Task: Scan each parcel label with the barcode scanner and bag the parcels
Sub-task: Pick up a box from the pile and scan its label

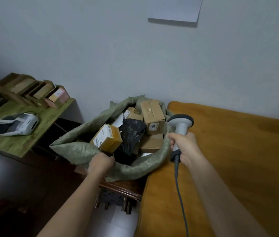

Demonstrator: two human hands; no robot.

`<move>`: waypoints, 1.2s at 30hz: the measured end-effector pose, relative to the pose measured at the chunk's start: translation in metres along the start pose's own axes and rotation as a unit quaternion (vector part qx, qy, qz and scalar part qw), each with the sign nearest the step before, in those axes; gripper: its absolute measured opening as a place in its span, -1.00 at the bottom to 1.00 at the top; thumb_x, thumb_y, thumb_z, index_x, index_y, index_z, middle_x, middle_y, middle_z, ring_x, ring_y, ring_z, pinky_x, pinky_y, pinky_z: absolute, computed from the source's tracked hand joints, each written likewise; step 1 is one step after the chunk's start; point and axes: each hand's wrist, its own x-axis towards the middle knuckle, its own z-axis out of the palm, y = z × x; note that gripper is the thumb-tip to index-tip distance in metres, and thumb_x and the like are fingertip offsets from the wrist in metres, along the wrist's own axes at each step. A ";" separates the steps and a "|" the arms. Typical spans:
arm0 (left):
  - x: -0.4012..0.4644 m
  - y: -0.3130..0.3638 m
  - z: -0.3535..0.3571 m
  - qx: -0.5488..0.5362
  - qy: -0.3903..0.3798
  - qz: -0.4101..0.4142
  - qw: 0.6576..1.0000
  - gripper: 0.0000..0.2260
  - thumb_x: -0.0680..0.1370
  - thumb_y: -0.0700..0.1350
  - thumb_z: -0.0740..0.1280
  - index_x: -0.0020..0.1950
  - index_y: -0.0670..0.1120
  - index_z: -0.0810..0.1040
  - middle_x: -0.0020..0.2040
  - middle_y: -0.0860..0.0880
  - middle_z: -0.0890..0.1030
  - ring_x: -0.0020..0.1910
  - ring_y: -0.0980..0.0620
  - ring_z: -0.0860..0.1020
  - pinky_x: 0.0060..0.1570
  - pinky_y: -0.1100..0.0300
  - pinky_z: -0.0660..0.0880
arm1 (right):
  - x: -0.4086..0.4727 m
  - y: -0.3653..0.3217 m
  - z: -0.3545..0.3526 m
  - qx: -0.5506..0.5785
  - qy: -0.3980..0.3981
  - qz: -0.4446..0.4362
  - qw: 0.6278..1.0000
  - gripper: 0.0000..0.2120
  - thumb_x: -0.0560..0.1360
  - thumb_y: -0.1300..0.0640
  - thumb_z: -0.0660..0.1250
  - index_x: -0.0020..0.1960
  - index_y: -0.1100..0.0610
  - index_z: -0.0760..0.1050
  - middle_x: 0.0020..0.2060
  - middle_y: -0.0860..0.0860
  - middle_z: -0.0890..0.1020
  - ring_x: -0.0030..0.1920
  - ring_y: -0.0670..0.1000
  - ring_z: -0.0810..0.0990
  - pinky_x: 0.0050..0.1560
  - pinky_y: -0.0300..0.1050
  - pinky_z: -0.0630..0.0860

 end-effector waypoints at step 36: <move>-0.278 0.333 0.291 0.170 -0.074 0.490 0.852 -0.66 0.60 -0.08 0.27 0.35 -0.15 0.38 0.32 -0.13 0.39 0.15 -0.07 0.47 0.09 0.12 0.41 | 0.014 -0.074 -0.460 0.064 0.171 -0.129 0.975 -0.80 0.51 0.32 0.34 0.13 0.23 0.48 -0.29 0.09 0.52 -0.41 -0.04 0.48 -0.35 -0.12 0.47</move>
